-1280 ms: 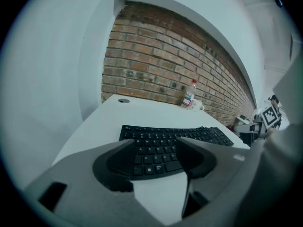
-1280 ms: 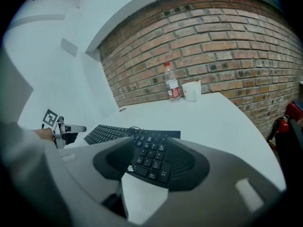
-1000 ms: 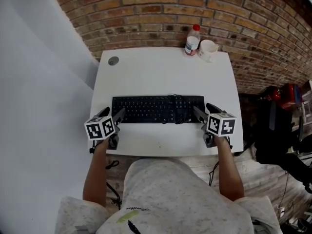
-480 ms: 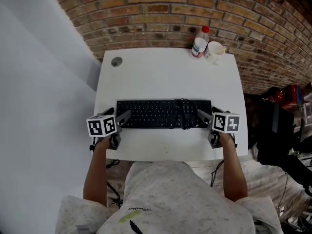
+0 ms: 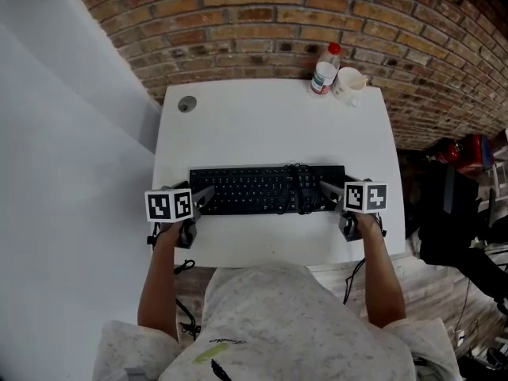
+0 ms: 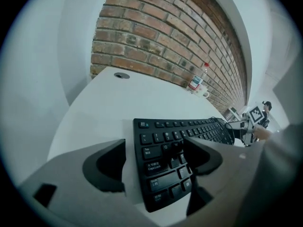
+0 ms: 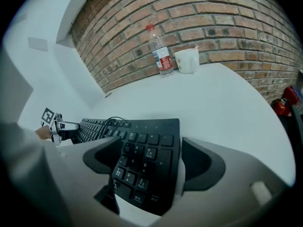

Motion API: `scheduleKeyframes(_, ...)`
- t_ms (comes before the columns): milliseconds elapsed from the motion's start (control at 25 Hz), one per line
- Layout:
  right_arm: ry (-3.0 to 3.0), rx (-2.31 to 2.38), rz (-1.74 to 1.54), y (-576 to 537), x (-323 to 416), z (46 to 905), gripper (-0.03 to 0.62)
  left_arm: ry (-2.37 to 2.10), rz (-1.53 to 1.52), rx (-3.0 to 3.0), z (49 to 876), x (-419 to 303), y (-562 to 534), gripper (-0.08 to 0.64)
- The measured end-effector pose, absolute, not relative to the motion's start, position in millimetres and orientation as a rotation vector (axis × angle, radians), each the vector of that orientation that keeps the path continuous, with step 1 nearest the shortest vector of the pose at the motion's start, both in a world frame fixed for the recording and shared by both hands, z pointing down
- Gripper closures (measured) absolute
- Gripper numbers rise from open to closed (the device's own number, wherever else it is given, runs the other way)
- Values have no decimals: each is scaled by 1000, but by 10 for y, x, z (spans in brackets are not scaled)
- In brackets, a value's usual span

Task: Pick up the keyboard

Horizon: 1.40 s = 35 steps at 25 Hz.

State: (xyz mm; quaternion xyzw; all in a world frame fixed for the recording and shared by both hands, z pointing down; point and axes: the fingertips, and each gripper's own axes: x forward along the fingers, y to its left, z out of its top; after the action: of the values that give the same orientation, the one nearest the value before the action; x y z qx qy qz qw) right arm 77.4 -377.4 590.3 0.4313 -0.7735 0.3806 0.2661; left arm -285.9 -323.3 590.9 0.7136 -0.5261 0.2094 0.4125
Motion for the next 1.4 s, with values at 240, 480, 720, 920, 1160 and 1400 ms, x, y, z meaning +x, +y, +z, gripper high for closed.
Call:
scheduleKeyframes(240, -2077, 1194, 1020, -3802, 773, 5914, 206, -1298, 510, 1767, 5916, -2795, -3251, 245)
scheduleKeyframes(480, -2087, 1217, 1021, -3802, 801, 5926, 216, -1335, 510, 1780, 5932, -2792, -3246, 247)
scheduleKeyframes(720, -2092, 1235, 991, -3786, 812, 5879, 218, -1361, 521, 1784, 5912, -2776, -3215, 245)
scheduleKeyframes(920, -2111, 1248, 940, -3757, 813, 5765, 218, -1414, 507, 1818, 5794, -2782, -3155, 245)
scheduleKeyframes(1160, -2179, 1287, 861, -3763, 805, 5533, 221, -1501, 479, 1897, 5519, -2786, -3164, 247)
scheduleKeyframes(1400, -2277, 1336, 777, -3779, 819, 5148, 219, -1590, 414, 1993, 5082, -2758, -3169, 245)
